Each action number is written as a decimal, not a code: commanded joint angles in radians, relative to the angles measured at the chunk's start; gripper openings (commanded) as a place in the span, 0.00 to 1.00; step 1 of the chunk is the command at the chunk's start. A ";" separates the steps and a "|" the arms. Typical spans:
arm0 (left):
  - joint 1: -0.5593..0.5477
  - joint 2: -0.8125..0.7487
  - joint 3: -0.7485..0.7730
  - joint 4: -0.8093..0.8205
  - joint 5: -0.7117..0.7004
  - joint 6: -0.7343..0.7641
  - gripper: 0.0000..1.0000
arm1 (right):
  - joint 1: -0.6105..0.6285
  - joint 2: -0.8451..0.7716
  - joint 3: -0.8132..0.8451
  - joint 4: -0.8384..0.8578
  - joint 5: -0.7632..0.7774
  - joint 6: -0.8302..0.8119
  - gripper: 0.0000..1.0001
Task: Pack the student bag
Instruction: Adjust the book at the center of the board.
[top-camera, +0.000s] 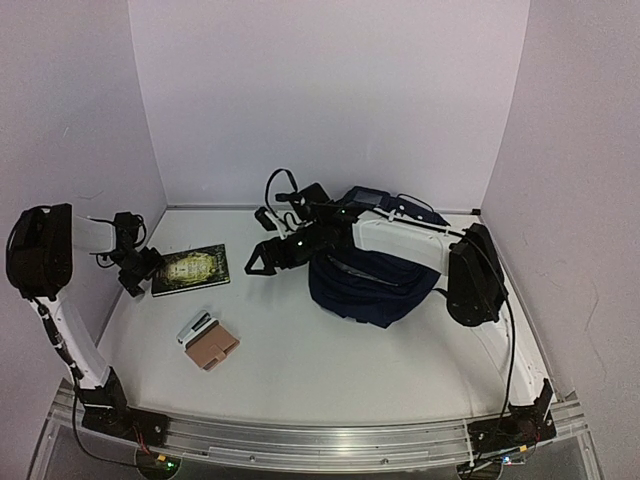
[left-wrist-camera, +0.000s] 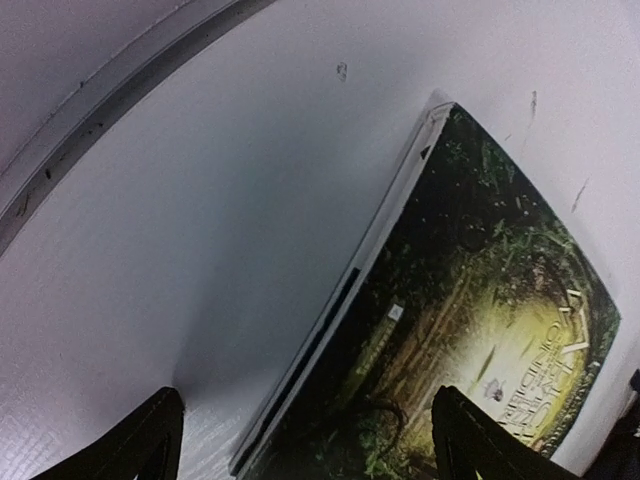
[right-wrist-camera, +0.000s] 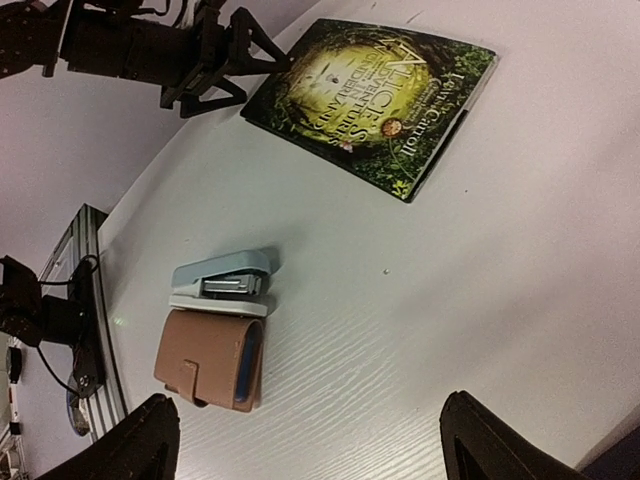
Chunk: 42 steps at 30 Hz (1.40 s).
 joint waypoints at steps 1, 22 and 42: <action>0.006 0.093 0.095 0.044 0.068 0.106 0.86 | -0.002 0.049 0.040 0.064 0.047 0.019 0.89; -0.171 0.220 0.196 0.003 0.287 0.361 0.53 | -0.048 0.281 0.137 0.264 0.150 0.215 0.79; -0.190 0.195 0.142 0.040 0.295 0.274 0.61 | -0.049 0.357 0.199 0.300 0.443 0.147 0.80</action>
